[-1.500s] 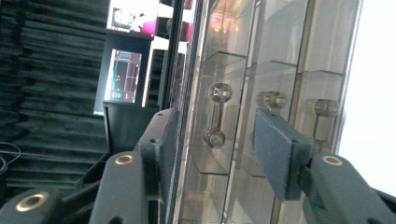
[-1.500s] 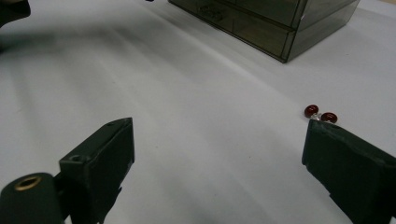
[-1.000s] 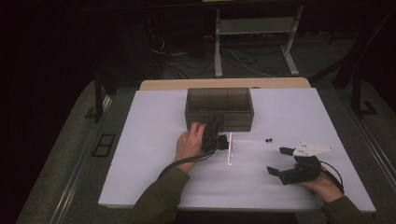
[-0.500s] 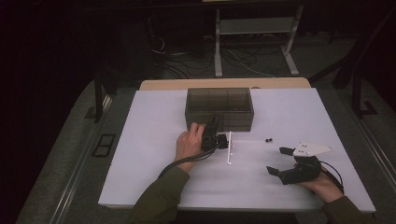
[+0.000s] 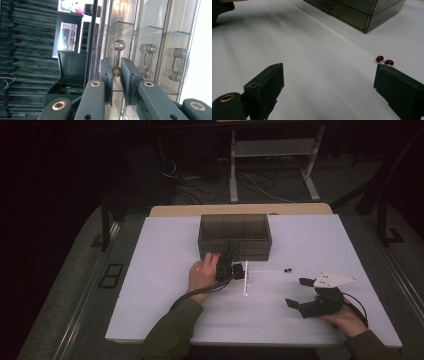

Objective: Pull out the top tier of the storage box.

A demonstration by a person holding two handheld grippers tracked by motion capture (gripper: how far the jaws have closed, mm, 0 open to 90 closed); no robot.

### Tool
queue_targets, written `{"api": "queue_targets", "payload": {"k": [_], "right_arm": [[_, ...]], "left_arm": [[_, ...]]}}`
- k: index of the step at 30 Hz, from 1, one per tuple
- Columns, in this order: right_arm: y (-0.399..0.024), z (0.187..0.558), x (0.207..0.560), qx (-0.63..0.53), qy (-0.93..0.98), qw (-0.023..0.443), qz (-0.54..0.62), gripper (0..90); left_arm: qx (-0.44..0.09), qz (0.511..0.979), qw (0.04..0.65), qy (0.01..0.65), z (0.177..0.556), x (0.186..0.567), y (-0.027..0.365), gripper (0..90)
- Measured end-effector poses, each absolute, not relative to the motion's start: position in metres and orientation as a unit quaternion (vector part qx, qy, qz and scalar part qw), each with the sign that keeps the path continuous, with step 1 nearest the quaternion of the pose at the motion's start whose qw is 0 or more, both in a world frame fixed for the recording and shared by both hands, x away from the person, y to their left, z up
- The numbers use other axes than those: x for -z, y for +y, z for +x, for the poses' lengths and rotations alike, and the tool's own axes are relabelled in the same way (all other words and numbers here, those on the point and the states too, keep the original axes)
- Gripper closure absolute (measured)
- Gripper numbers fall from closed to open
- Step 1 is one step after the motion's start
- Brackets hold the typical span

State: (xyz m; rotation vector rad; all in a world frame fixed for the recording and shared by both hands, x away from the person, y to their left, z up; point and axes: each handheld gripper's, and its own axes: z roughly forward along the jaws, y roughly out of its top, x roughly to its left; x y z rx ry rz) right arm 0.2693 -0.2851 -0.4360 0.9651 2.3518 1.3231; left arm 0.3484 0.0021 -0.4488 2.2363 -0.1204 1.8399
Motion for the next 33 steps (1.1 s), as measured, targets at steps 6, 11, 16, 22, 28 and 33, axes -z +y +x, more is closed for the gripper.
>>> {"api": "queue_targets", "payload": {"k": [6, 11, 16, 22, 28, 33], "right_arm": [[-0.285, 0.269, 0.436, -0.457, 0.812, 0.138, 0.334, 8.7], [-0.285, 0.269, 0.436, -0.458, 0.812, 0.138, 0.334, 8.7], [-0.285, 0.269, 0.436, -0.459, 0.812, 0.139, 0.334, 8.7], [-0.285, 0.269, 0.436, -0.458, 0.813, 0.138, 0.332, 8.7], [-0.285, 0.269, 0.436, -0.459, 0.812, 0.138, 0.334, 8.7], [-0.285, 0.269, 0.436, -0.458, 0.812, 0.139, 0.334, 8.7]], "left_arm": [[-0.63, 0.766, 0.12, -0.044, 0.346, 0.449, 0.003, 79.7], [-0.63, 0.767, 0.116, -0.046, 0.342, 0.448, 0.003, 79.7], [-0.629, 0.768, 0.113, -0.046, 0.339, 0.448, 0.003, 79.7], [-0.628, 0.769, 0.11, -0.045, 0.335, 0.447, 0.003, 79.7], [-0.627, 0.77, 0.112, -0.046, 0.331, 0.447, 0.004, 79.7], [-0.626, 0.77, 0.112, -0.048, 0.328, 0.446, 0.004, 79.7]]}}
